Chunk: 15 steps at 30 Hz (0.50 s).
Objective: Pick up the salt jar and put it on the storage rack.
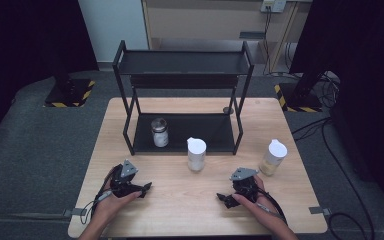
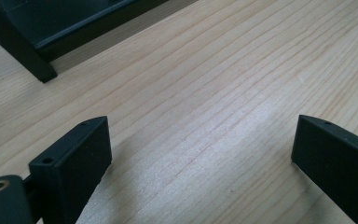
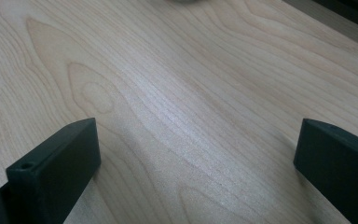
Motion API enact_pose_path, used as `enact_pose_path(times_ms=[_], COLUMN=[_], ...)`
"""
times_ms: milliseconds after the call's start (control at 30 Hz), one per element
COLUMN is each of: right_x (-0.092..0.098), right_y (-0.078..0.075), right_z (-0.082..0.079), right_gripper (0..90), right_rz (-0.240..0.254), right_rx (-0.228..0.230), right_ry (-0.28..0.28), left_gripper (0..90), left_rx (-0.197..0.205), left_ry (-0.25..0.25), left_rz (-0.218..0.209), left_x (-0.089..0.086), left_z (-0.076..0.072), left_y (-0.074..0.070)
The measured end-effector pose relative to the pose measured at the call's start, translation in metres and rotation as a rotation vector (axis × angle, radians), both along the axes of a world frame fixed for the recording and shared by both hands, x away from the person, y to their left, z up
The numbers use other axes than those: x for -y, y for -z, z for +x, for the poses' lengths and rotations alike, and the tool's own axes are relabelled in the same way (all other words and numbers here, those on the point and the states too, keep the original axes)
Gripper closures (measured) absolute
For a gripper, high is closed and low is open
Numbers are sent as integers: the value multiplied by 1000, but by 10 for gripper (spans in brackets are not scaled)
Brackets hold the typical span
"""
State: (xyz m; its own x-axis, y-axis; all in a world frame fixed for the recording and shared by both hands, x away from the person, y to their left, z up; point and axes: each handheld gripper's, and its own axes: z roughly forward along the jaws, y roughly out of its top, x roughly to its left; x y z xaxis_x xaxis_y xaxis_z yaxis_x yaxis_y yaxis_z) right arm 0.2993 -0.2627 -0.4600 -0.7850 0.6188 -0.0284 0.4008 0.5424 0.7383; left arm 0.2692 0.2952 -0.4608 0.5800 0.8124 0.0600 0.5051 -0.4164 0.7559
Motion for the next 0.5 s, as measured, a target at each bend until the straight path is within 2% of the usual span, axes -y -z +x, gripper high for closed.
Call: enact_pose_path(times_ms=[167, 367, 500], right_x=[0, 0, 0], right_y=[0, 0, 0], right_z=[0, 0, 0], right_gripper=[10, 10, 10], right_rz=[0, 0, 0], right_rx=[0, 0, 0], right_ry=[0, 0, 0], left_gripper=[36, 19, 0], left_rx=[-9, -38, -43], left_ry=[-7, -27, -29], left_rz=[9, -5, -5], left_x=[1, 0, 1], left_z=[1, 5, 6], left_y=[-1, -2, -2])
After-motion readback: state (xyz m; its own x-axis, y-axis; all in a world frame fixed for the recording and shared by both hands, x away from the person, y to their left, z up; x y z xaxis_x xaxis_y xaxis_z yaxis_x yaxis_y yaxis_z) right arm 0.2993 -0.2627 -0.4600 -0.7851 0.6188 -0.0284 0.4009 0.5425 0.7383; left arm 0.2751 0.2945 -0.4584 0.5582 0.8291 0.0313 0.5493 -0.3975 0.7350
